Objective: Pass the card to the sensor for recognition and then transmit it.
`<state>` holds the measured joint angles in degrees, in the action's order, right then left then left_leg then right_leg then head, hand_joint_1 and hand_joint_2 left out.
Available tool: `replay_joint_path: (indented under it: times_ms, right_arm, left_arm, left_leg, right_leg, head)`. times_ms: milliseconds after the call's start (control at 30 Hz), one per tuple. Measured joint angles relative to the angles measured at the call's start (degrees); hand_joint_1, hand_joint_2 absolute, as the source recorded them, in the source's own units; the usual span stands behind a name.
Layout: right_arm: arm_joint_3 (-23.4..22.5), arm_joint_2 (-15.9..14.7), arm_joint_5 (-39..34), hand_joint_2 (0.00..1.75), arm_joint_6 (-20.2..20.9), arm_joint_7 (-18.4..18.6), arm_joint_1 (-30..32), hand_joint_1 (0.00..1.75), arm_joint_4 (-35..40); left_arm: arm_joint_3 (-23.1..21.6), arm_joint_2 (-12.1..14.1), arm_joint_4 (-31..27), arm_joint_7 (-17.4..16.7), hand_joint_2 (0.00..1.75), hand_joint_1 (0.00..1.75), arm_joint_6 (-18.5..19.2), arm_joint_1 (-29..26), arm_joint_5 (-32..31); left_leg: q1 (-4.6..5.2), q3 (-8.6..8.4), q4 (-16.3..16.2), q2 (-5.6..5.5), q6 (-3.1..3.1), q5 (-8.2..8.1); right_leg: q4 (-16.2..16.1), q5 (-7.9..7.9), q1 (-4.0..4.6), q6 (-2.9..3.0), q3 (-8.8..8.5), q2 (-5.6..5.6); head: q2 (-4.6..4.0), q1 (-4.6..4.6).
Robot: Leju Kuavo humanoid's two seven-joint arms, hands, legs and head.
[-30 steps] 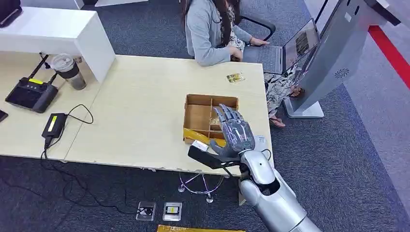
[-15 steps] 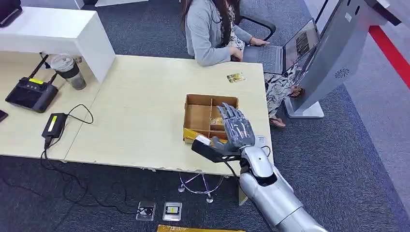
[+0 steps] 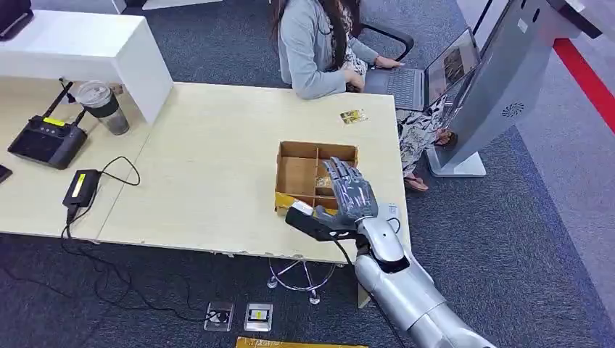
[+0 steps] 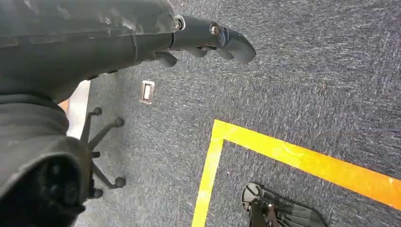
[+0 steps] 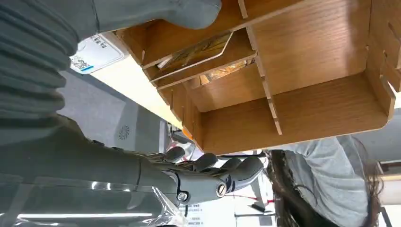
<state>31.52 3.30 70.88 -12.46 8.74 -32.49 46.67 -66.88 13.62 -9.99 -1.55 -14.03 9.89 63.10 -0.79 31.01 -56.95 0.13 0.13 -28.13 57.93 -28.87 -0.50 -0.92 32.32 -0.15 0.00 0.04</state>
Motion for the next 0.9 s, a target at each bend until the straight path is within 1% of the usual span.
replay_joint_path:
  times_ms: [400, 700, 900]
  right_arm:
    - [0.2, 0.0, -2.1, 1.75, -1.5, -0.7, -1.5, 0.00, -4.1]
    - [0.2, 0.0, -2.8, 1.75, -1.9, -0.4, -1.5, 0.00, -5.4]
    - [0.3, 0.0, -3.6, 1.75, -1.9, -0.9, -1.5, 0.00, -5.9]
  left_arm:
    - [0.0, 0.0, 0.0, 0.0, 0.00, 0.00, -0.1, 0.0, 0.5]
    - [0.0, 0.0, 0.0, -0.4, 0.00, 0.00, -0.7, 0.0, 0.7]
    - [0.0, 0.0, 0.0, -0.9, 0.00, 0.00, -1.1, 0.0, 1.0]
  left_leg:
    - [0.00, 0.00, 0.0, 0.00, 0.00, 0.00]
    - [0.00, 0.00, 0.0, 0.00, 0.00, 0.00]
    - [0.00, 0.00, 0.0, 0.00, 0.00, 0.00]
  right_leg:
    - [0.0, 0.00, 0.00, 0.00, 0.00, 0.00]
    - [0.0, 0.00, 0.00, 0.00, 0.01, 0.00]
    - [0.0, 0.00, 0.00, 0.00, 0.01, 0.00]
  head:
    - [0.00, 0.00]
    - [0.00, 0.00]
    - [0.00, 0.00]
